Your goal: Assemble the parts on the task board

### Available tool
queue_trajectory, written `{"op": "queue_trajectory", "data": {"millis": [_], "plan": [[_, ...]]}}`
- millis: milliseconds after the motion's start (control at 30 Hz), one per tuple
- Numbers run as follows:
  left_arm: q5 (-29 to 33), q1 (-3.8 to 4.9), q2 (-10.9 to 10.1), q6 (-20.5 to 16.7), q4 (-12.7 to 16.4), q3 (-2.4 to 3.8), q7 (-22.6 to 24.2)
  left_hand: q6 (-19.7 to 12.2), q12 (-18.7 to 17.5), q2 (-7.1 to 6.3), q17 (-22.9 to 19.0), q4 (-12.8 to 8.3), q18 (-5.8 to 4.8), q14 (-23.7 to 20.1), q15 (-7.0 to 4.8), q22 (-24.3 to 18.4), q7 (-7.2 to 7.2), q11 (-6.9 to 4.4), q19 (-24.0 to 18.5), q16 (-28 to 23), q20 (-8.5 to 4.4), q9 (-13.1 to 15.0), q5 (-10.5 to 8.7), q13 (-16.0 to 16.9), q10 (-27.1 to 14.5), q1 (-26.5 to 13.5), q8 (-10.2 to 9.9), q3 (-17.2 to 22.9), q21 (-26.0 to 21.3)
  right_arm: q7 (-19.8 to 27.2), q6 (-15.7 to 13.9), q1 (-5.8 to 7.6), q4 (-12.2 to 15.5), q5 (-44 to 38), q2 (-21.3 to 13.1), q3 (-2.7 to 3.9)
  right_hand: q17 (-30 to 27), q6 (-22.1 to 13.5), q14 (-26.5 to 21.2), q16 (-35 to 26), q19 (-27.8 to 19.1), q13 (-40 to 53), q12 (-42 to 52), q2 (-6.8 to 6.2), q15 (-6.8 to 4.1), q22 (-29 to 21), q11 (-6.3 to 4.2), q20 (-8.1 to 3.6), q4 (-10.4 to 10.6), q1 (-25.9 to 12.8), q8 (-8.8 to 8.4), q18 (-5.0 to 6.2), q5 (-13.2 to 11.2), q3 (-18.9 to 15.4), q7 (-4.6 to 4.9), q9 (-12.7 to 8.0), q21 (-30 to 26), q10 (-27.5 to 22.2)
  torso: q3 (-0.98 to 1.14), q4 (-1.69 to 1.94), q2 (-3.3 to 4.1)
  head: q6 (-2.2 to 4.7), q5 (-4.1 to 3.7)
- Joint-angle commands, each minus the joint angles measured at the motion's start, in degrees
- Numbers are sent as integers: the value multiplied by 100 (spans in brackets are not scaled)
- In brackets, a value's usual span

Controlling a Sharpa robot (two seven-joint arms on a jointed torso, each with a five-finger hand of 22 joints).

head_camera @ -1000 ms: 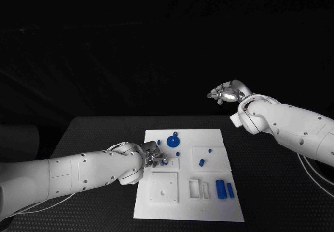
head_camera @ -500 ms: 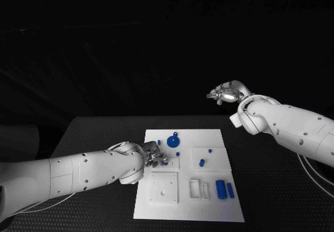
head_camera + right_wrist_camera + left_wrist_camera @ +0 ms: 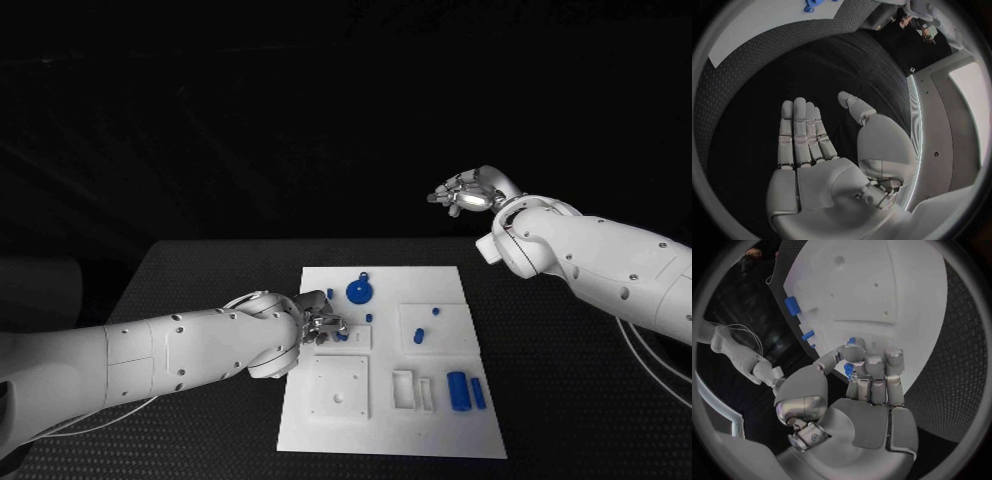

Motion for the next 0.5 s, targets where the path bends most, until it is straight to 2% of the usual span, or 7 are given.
{"op": "queue_trajectory", "data": {"millis": [33,167,267,500], "plan": [[-39,-6,27,108,0,-3,20,831,25,-63,-6,33,90,328,-342,98,-497,-118,24,32,-676,12,-48,1,-107,39,24,-10,40,26,86,0,-1,9,14,-2,-7,-25,-50,22,-26,-12,37,38,1,9,33,28,-8,-7,36,29,42,-31,24,-8,-41,-20,0,-1,2,-5,1],[-85,-6,37,90,-1,-3,39,842,51,-138,-8,35,96,324,-342,101,-499,-119,23,54,-677,17,-55,4,-105,99,27,-6,52,29,88,-1,2,17,16,-4,-19,-25,-54,31,-28,-38,52,44,4,14,36,35,3,-19,38,33,71,-38,25,-11,-47,-26,-1,-2,3,-1,4],[-146,-7,46,85,2,-3,48,845,72,-255,-23,90,105,316,-342,95,-498,-119,29,72,-677,20,-58,-5,-114,272,23,30,63,30,92,-1,12,29,14,-5,-26,-27,-57,37,-27,-53,61,48,6,17,37,39,12,-28,38,37,85,-43,25,-13,-49,-30,-3,-2,3,-4,0],[-425,-7,46,56,21,-3,64,858,102,-304,-43,101,111,315,-343,95,-502,-121,26,102,-672,31,-11,-18,-121,525,25,35,82,31,97,-7,12,39,12,-7,-48,-30,-65,56,-28,-102,93,57,9,28,39,50,38,-54,40,48,149,-56,26,-19,-59,-39,-3,0,3,-13,-1]]}}
